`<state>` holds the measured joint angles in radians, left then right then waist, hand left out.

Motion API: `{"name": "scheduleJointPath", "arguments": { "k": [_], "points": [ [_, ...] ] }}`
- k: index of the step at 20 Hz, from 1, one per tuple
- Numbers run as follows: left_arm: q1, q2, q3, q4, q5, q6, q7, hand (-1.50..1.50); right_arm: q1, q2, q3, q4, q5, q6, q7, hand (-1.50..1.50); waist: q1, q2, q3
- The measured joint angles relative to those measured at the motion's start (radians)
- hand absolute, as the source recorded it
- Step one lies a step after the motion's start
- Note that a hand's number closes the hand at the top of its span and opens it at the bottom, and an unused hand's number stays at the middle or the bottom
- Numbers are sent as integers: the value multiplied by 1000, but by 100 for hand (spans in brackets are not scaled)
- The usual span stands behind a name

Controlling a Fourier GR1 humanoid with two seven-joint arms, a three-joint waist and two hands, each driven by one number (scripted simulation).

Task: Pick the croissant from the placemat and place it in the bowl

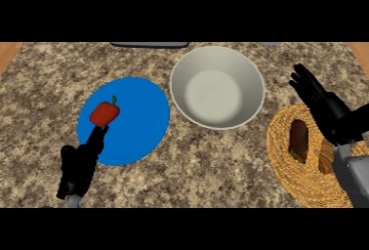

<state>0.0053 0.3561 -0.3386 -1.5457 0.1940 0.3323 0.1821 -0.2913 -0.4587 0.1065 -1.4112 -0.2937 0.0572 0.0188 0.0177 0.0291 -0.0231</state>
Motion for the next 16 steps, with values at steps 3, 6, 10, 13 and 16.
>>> {"name": "scheduleJointPath", "arguments": {
  "k": [3, 6, 10, 13, 16],
  "points": [
    [-14, 25, 34, -13, 22, -25, 1, 0, 35, 16, -64, 19, 22, -125, 13, 150, -20, -16, 12],
    [-43, 59, 75, -27, 35, -42, -4, 0, 80, 23, -193, 60, 32, -309, 18, 150, -64, -27, 18],
    [-68, 90, 100, -46, 63, -84, -2, 0, 172, -51, -215, 130, 223, -517, 19, -150, -75, -22, 13],
    [-103, 118, 128, -42, 104, -141, 12, 0, 205, 29, -220, 108, 317, -730, -21, -150, -63, -27, 17],
    [-134, 132, 148, -24, 135, -191, 19, 0, 225, 95, -167, 59, 449, -904, -18, -150, -47, -28, 19]
  ]
}}
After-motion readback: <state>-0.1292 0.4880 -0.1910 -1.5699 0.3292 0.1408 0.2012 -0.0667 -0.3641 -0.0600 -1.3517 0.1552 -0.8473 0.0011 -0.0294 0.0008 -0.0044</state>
